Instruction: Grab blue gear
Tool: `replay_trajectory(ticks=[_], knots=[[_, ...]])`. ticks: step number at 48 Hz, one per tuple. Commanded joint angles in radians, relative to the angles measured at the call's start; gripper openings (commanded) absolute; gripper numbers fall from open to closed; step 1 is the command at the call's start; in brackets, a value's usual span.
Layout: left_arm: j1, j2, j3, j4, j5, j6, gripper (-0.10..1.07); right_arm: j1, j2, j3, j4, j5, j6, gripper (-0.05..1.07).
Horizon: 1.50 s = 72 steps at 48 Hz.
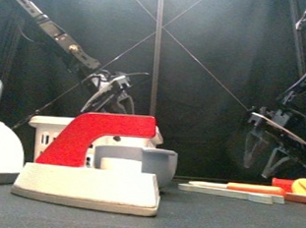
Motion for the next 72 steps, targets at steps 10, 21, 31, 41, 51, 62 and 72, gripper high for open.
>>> replay_trajectory(ticks=[10,21,31,41,51,62,72], knots=[[0.015,0.044,-0.166,0.114,0.216,-0.060,0.93,0.017,0.025,-0.018,-0.002,-0.008,-0.002,0.92],[0.009,0.074,-0.247,0.431,0.414,-0.367,0.93,0.035,0.052,-0.031,-0.002,-0.020,-0.002,0.92],[-0.028,0.106,-0.265,0.609,0.434,-0.629,0.94,0.041,0.072,-0.037,-0.009,-0.026,-0.002,0.92],[-0.028,0.149,-0.284,0.561,0.402,-0.698,0.95,0.052,0.084,-0.041,-0.023,-0.028,-0.002,0.92],[-0.031,0.192,-0.307,0.485,0.399,-0.704,0.95,0.067,0.104,-0.043,-0.025,-0.028,-0.002,0.92],[-0.026,0.241,-0.333,0.462,0.400,-0.707,0.95,0.087,0.127,-0.049,-0.025,-0.029,-0.002,0.92],[-0.026,0.267,-0.337,0.457,0.407,-0.707,0.95,0.106,0.144,-0.061,-0.037,-0.029,-0.002,0.92]])
